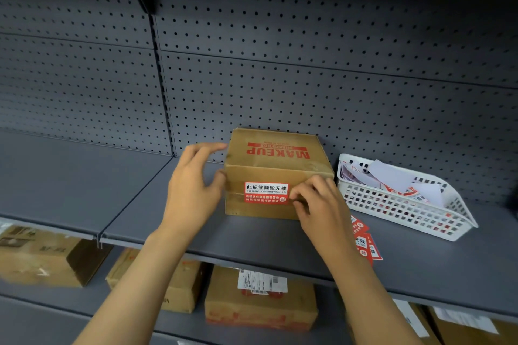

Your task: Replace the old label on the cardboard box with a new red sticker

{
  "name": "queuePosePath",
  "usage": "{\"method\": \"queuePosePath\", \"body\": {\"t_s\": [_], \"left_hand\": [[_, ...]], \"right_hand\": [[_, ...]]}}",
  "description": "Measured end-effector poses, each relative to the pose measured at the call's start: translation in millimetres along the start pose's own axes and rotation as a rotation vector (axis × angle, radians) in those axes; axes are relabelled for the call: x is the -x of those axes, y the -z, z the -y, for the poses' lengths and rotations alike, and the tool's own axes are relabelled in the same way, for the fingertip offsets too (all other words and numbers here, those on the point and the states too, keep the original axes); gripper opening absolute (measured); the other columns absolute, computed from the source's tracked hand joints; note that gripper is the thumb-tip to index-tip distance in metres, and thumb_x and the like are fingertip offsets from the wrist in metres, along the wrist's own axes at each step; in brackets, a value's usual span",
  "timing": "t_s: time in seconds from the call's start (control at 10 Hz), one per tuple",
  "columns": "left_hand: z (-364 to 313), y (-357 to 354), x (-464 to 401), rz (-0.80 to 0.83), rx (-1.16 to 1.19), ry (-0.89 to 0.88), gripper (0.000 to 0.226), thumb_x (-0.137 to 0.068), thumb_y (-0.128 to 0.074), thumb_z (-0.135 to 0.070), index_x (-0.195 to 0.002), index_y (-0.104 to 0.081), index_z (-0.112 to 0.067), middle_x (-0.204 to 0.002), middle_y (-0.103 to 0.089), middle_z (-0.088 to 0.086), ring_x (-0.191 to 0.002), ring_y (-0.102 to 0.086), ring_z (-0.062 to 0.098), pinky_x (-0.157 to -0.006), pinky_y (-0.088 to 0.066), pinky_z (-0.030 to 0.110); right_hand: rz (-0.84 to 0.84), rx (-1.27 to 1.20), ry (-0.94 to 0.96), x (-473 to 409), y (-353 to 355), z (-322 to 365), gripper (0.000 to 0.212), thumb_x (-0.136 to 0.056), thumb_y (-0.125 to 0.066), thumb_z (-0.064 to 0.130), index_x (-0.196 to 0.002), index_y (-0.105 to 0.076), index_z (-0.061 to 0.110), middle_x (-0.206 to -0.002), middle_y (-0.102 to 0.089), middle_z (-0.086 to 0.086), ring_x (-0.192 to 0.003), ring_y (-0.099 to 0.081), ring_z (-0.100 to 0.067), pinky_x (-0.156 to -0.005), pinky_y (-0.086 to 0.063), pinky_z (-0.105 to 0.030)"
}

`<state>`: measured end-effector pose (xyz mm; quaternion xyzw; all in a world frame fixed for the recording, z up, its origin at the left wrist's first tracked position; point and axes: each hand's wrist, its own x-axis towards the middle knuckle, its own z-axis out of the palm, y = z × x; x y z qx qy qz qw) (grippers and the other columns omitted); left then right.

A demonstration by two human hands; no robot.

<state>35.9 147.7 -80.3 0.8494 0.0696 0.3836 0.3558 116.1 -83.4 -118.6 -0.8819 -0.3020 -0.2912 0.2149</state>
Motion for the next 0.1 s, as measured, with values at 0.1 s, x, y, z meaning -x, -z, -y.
{"method": "queuePosePath", "body": {"t_s": [0.1], "left_hand": [[-14.8,3.5,12.8,-0.034,0.046,0.054,0.044,-0.089,-0.064,-0.01,-0.127,-0.06,-0.031,-0.12,-0.058,-0.012,-0.116,-0.057,0.006,-0.1,-0.05,0.037]], "right_hand": [[-0.04,-0.07,-0.011,5.8,19.9,0.5,0.017,-0.082,-0.078,0.014,-0.089,-0.066,0.023,-0.096,-0.059,0.006,-0.093,-0.059,-0.017,-0.064,-0.041,-0.017]]}}
